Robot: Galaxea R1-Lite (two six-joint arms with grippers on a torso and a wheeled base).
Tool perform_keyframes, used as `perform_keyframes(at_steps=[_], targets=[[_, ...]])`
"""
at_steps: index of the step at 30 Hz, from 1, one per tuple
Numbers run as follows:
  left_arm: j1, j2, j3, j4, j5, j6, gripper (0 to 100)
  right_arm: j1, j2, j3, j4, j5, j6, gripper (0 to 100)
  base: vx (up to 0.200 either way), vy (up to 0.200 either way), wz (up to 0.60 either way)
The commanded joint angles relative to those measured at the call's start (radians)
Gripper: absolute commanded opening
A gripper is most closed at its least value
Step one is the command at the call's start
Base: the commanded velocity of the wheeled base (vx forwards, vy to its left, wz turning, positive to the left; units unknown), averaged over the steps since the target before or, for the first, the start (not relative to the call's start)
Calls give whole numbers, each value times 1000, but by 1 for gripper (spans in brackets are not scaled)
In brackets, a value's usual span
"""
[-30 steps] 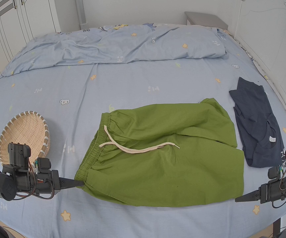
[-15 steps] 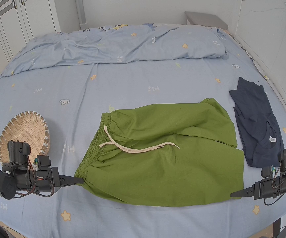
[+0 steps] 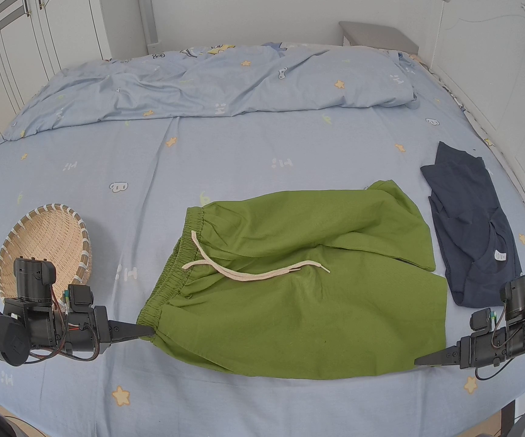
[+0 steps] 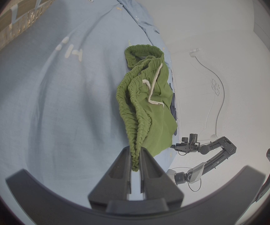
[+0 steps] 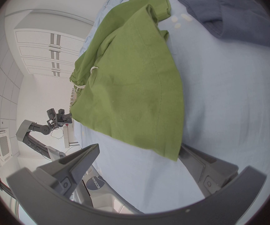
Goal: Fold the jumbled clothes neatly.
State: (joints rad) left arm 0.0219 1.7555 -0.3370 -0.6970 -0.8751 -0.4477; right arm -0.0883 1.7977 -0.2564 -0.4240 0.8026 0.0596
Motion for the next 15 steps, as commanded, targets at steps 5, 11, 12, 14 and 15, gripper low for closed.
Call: perform_keyframes(at_steps=[5, 11, 12, 14, 15], targets=[[1, -4, 1, 1, 1, 0, 0, -19, 92, 12, -96, 23, 0, 100, 0, 0, 0], [1, -2, 0, 1, 1, -2, 0, -62, 98, 6, -104, 69, 0, 100, 0, 0, 0], [3, 1, 0, -1, 1, 0, 0, -73, 97, 5, -102, 83, 0, 100, 0, 0, 0], [3, 1, 0, -1, 1, -2, 0, -77, 97, 3, -102, 87, 0, 100, 0, 0, 0], [4, 2, 0, -1, 1, -2, 0, -84, 98, 2, -102, 92, 0, 0, 0, 0, 0]])
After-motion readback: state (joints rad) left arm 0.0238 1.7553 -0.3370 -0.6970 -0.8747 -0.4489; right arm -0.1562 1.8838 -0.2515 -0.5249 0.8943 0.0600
